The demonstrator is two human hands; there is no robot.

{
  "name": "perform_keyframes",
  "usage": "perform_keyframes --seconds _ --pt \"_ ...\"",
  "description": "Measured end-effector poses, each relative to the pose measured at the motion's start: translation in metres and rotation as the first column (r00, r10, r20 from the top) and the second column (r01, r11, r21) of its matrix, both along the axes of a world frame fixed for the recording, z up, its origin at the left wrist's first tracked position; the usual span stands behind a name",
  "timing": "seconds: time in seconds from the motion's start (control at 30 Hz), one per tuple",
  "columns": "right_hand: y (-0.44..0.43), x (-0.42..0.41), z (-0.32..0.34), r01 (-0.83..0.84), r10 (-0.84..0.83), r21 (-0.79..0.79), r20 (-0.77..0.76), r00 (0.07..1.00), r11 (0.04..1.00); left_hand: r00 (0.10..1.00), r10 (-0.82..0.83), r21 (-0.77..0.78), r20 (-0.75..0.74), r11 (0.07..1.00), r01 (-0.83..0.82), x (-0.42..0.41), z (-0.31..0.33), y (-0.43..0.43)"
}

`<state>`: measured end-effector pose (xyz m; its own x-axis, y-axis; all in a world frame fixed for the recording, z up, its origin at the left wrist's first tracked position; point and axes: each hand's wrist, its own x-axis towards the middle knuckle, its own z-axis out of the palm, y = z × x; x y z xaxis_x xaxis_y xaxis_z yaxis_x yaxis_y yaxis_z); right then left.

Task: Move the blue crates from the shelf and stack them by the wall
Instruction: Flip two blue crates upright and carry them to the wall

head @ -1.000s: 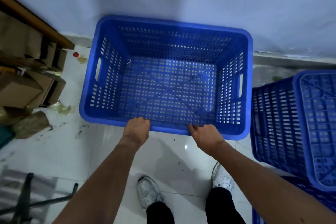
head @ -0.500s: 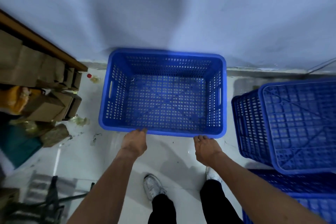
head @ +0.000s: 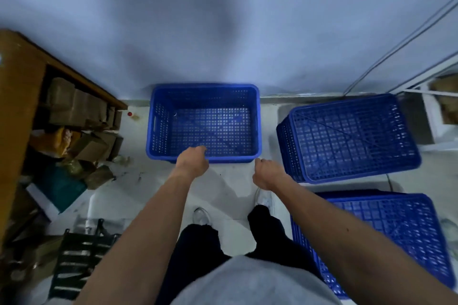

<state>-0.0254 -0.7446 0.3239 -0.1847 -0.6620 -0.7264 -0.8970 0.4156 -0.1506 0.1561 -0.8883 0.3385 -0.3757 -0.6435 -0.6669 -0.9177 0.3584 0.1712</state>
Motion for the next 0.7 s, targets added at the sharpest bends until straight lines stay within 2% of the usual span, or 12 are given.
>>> perform_keyframes --seconds 0.13,0.23,0.47,0.7 --pt "0.037 0.003 0.032 0.106 -0.105 0.029 -0.048 0.993 0.994 0.996 -0.069 -0.006 -0.052 0.998 0.069 -0.012 0.017 0.026" --pt "0.069 0.010 0.044 0.260 -0.256 0.053 -0.083 0.963 0.964 0.989 -0.121 0.035 -0.079 0.992 0.124 -0.016 0.019 0.044" --pt "0.154 0.059 0.065 0.554 -0.538 0.073 -0.163 0.827 0.829 0.922 -0.312 0.053 -0.227 0.942 0.332 -0.025 0.033 0.090" --pt "0.237 0.128 0.089 0.763 -0.749 0.019 -0.180 0.638 0.646 0.842 -0.491 0.077 -0.224 0.852 0.518 -0.028 0.057 0.147"
